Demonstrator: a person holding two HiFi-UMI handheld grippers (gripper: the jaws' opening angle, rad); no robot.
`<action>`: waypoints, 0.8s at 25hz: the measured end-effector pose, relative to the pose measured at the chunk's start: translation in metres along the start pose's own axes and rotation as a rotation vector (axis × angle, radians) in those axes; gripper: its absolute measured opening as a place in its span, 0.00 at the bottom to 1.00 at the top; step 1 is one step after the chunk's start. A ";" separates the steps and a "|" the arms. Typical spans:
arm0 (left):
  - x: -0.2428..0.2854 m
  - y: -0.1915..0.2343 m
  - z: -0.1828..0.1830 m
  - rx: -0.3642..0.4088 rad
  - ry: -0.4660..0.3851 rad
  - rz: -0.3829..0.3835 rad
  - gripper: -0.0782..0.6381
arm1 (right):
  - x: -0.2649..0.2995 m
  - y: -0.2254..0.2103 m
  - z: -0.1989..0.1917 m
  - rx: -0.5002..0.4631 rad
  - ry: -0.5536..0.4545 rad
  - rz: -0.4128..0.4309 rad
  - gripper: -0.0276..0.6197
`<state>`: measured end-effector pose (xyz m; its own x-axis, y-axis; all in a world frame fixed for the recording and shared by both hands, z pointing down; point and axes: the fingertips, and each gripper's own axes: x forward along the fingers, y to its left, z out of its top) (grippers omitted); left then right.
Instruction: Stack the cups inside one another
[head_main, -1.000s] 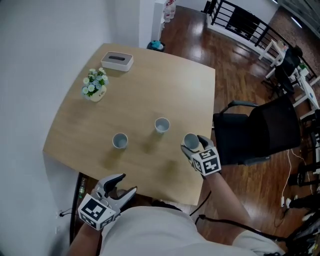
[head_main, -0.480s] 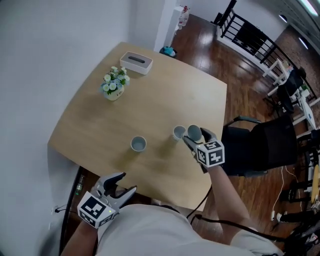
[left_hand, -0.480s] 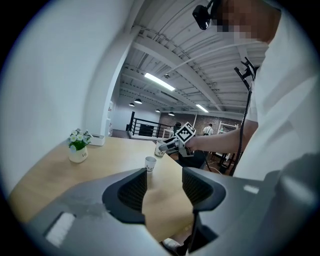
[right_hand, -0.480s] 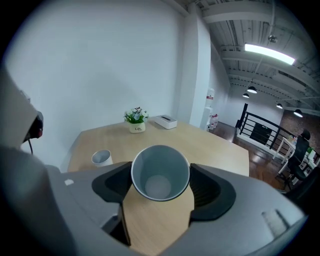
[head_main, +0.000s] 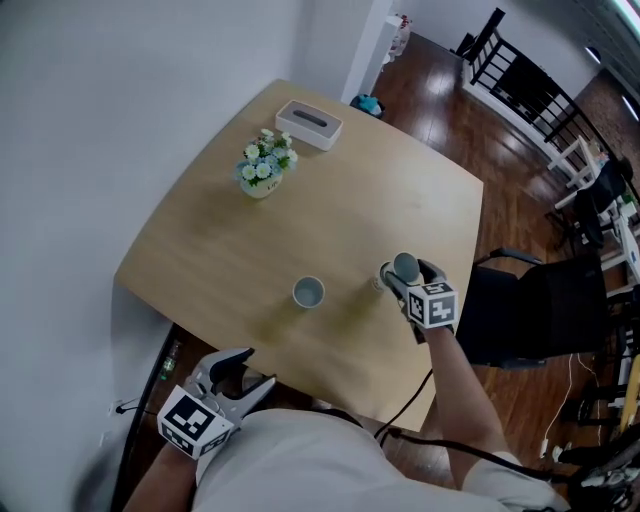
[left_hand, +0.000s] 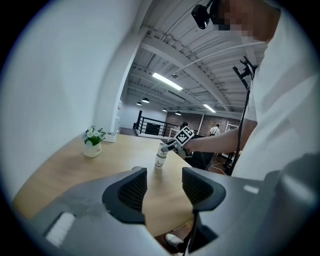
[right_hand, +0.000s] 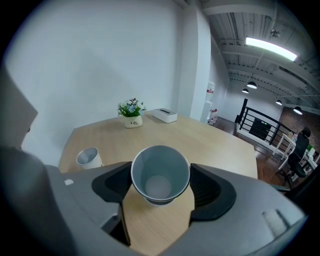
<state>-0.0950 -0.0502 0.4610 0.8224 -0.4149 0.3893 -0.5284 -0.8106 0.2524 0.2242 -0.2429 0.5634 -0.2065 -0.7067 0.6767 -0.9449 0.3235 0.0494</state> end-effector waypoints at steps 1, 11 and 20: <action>0.000 0.001 0.000 -0.003 0.000 0.000 0.44 | 0.004 0.001 -0.002 -0.002 0.005 0.002 0.60; 0.001 0.011 0.001 -0.010 0.008 -0.038 0.44 | 0.008 0.011 -0.011 0.014 0.027 -0.006 0.63; -0.006 0.025 0.001 0.037 0.020 -0.103 0.45 | -0.018 0.109 0.010 -0.036 -0.025 0.079 0.63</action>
<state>-0.1129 -0.0688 0.4641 0.8675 -0.3200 0.3809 -0.4323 -0.8637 0.2591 0.1227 -0.2015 0.5494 -0.2865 -0.6938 0.6607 -0.9159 0.4008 0.0237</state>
